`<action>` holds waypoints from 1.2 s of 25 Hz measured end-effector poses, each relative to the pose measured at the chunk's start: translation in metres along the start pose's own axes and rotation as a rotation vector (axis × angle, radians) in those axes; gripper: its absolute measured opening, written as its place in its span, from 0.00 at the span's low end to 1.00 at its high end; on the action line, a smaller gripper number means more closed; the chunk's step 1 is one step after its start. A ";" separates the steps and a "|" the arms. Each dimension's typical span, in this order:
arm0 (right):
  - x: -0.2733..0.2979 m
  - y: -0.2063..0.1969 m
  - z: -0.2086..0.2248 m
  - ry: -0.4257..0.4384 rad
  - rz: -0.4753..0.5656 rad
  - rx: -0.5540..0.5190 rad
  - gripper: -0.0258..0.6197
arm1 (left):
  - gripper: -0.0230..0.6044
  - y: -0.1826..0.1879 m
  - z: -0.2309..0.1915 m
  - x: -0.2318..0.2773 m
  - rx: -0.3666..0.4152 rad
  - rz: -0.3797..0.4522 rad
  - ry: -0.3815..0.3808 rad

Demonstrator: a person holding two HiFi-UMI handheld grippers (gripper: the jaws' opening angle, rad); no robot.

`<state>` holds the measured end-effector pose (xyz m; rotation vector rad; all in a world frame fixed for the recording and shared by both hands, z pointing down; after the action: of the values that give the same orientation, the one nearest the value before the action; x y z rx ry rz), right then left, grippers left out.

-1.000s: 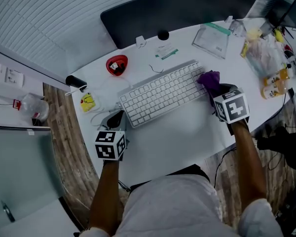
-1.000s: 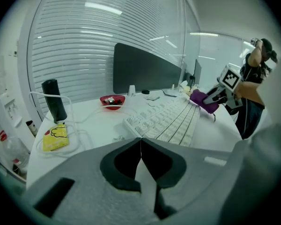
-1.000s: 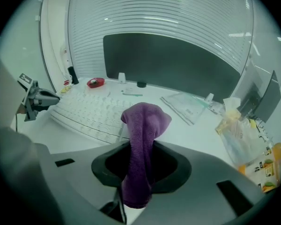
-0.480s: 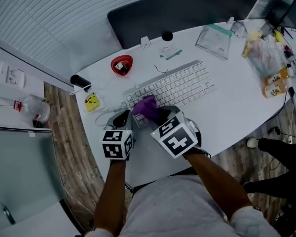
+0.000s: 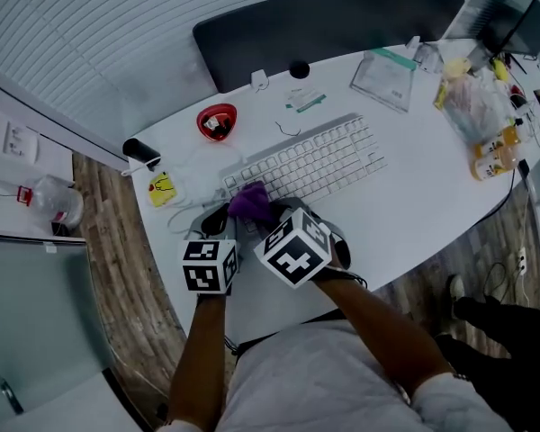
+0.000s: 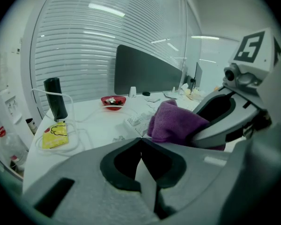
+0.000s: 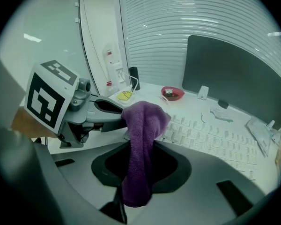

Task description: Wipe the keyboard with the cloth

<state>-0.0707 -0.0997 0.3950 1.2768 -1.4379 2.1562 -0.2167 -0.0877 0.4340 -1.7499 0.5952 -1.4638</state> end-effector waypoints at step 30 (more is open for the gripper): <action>-0.144 -0.121 0.206 -0.357 0.035 0.260 0.17 | 0.06 0.005 0.006 0.001 0.063 -0.036 0.043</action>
<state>0.1965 -0.1796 0.3850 1.8184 -1.3368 2.2817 -0.2100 -0.0897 0.4298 -1.6923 0.5364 -1.5319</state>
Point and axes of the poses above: the fingertips, and each gripper's own axes: x forward along the fingers, z to its right, y out of its top, the point moved 10 cm from there along -x, backward along the fingers, and after that the axes turned 7 degrees about y, right-handed, at the moved point
